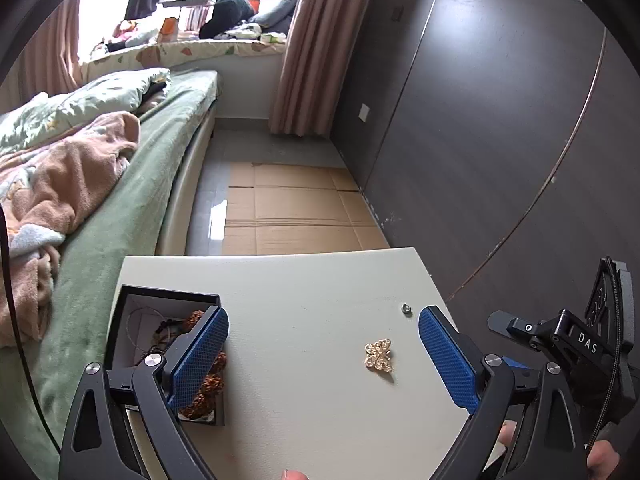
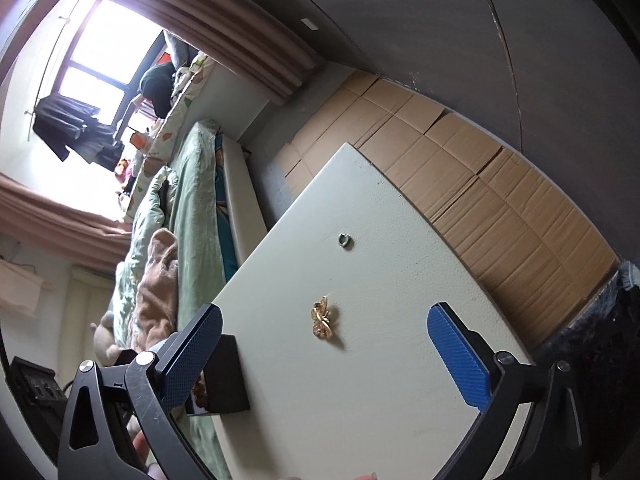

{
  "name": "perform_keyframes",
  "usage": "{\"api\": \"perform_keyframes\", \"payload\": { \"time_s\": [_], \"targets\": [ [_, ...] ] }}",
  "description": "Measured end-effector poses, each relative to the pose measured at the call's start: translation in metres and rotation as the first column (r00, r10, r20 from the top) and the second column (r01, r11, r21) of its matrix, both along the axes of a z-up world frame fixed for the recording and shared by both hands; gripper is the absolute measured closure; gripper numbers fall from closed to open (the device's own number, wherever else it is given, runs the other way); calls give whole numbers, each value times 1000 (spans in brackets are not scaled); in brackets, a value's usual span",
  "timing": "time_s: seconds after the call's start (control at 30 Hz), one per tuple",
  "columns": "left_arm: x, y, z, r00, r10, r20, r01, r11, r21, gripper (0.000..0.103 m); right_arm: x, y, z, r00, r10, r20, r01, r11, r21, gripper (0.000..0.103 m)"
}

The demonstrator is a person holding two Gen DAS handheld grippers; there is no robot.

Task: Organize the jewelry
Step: 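Close the left tool on the gold butterfly brooch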

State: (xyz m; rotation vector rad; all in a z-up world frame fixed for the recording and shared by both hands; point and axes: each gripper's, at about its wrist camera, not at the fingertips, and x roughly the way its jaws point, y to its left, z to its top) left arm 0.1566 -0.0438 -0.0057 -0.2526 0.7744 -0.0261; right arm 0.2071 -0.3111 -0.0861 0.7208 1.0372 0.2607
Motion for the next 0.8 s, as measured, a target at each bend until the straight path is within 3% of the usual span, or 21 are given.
{"api": "perform_keyframes", "payload": {
  "time_s": [0.13,0.37,0.43,0.63,0.8],
  "targets": [
    [11,2,-6,1000,-13,-23,12,999,-50,7,3,-8,1,1000,-15,-9,16,1000,7,0],
    [34,-20,-17,994,-94,-59,91,995,-41,8,14,-34,2,998,-65,-9,65,998,24,0],
    [42,-29,-24,989,-119,-84,117,993,-27,19,17,-41,3,997,-83,3,83,996,20,0],
    [63,-60,-62,960,-196,-200,203,979,12,37,23,-48,3,995,-103,6,103,995,14,0],
    [73,-80,-87,945,-213,-250,234,971,57,45,30,-49,3,994,-110,1,110,994,9,0]
  ]
}}
